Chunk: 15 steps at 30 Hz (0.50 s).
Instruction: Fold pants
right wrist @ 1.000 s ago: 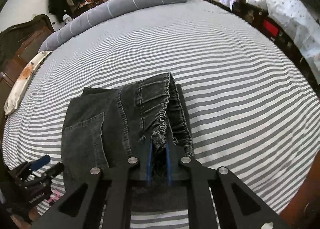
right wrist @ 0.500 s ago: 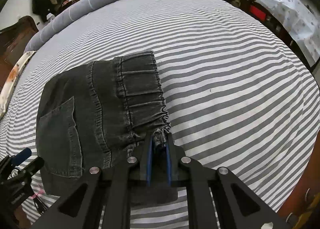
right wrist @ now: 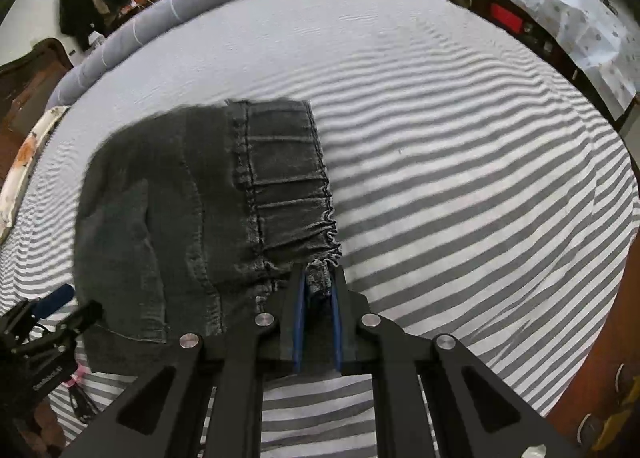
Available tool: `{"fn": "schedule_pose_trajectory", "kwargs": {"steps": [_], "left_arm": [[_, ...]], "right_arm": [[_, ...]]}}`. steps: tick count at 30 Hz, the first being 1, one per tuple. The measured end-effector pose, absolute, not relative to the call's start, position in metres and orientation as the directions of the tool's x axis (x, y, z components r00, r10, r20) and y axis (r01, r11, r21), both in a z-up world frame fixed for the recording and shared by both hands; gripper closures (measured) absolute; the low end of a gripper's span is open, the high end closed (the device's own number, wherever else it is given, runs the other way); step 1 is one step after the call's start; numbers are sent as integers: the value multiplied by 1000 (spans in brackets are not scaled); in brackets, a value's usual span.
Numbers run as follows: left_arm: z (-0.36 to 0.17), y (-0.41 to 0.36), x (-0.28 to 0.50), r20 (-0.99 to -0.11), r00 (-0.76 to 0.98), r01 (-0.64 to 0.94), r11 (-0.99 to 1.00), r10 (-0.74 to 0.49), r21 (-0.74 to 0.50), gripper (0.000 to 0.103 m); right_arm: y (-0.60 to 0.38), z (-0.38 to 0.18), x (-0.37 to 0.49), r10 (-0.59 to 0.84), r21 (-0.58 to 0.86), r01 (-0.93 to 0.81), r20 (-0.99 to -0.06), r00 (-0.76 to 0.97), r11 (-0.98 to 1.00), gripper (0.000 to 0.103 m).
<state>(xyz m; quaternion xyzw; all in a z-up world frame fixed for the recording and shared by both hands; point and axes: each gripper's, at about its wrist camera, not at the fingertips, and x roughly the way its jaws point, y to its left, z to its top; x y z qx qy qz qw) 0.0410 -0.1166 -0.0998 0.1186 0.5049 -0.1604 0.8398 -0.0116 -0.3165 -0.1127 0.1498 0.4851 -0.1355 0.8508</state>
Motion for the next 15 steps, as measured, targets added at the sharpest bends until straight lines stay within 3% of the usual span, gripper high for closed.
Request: {"fn": "schedule_pose_trajectory", "kwargs": {"steps": [7,15], "left_arm": [[-112,-120,44,-887,439,401,915,-142,52,43],[-113,-118,50,-900,408,388,921,-154,18,41]], "right_arm": [[-322,-117,-10,-66,134,367,-872,485,920,92],[-331,-116,-8,-47,165,384,-873,485,909,80]]}}
